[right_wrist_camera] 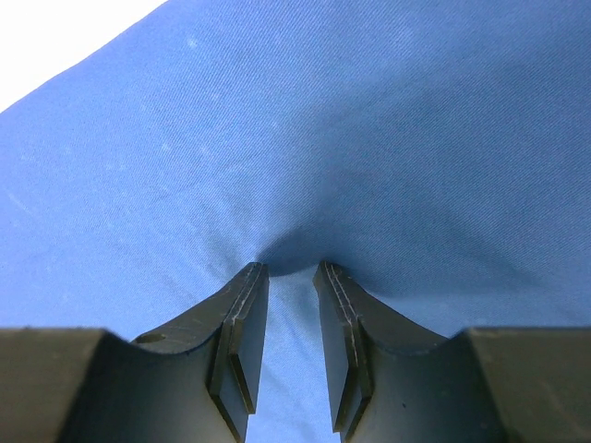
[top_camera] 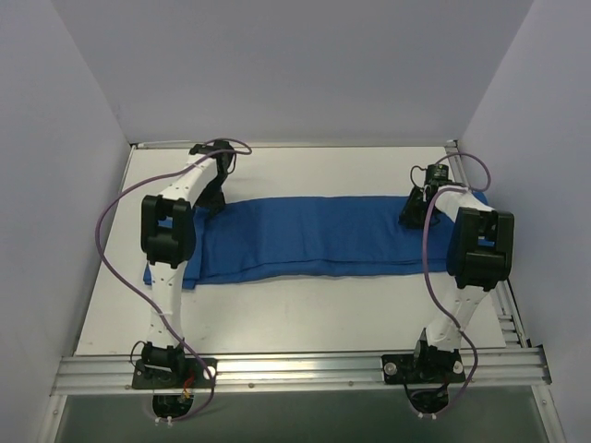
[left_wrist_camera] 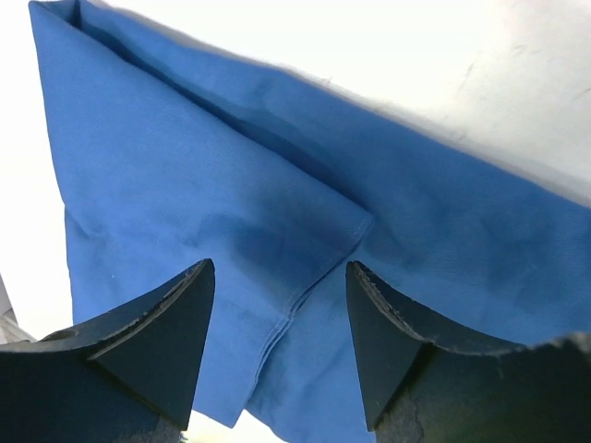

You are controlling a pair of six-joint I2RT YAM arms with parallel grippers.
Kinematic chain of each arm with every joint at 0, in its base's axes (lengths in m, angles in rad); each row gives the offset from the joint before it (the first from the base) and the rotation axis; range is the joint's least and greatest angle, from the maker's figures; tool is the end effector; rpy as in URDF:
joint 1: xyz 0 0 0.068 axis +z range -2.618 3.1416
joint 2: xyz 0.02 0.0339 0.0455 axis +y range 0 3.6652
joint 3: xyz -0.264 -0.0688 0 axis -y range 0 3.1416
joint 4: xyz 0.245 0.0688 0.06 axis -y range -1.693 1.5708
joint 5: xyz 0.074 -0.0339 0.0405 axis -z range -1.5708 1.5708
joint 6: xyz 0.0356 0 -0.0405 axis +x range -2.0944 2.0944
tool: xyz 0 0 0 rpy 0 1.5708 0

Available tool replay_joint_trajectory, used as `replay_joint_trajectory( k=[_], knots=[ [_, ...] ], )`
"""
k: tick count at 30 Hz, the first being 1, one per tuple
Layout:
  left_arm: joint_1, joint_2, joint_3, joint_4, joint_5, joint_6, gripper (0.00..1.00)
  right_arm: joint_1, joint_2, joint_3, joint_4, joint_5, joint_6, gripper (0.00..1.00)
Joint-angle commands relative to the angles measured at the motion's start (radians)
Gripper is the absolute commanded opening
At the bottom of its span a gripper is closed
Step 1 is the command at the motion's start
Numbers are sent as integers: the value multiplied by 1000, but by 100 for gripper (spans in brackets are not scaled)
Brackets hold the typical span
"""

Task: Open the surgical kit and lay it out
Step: Open the surgical kit at the center of the board.

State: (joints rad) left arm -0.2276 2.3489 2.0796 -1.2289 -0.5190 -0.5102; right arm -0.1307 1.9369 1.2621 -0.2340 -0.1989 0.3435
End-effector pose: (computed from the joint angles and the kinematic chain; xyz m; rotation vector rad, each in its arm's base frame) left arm 0.4570 -0.0877 0.1896 -0.4232 2.7822 0.6600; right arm 0.4077 -0.0465 0.1679 0.5006 2.4342 0.3371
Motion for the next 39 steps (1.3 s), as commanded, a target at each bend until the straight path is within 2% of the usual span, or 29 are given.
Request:
replay_joint_trajectory(
  k=[1, 4, 8, 16, 19, 24, 30, 33, 34, 39],
  knots=[
    [-1, -83, -19, 3, -47, -1, 67, -1, 27, -56, -36, 0, -3, 30],
    [-6, -114, -56, 35, -19, 9, 67, 0, 24, -70, -25, 0, -3, 30],
    [-13, -50, -33, -38, -13, -17, 67, -1, 23, -84, -16, -11, 2, 30],
    [-13, -3, -21, -37, -13, -10, 62, -1, 33, -75, -19, -19, 0, 29],
    [-12, 9, -15, -43, -27, -10, 57, -1, 43, -61, -25, -16, 0, 29],
    [-1, 38, 5, -60, -53, -4, 41, 0, 53, -56, -28, 7, 8, 27],
    [23, 39, 11, -46, -73, 27, 28, 0, 66, -67, -33, 46, 22, 23],
    [39, 49, 42, -70, -90, 27, 12, 2, 77, -78, -25, 55, 23, 22],
    [43, 49, 53, -84, -116, 15, 2, 2, 80, -79, -25, 58, 23, 21],
    [100, 41, 151, -248, -245, -42, 2, 9, 94, -66, -34, 72, 19, 17]
  ],
)
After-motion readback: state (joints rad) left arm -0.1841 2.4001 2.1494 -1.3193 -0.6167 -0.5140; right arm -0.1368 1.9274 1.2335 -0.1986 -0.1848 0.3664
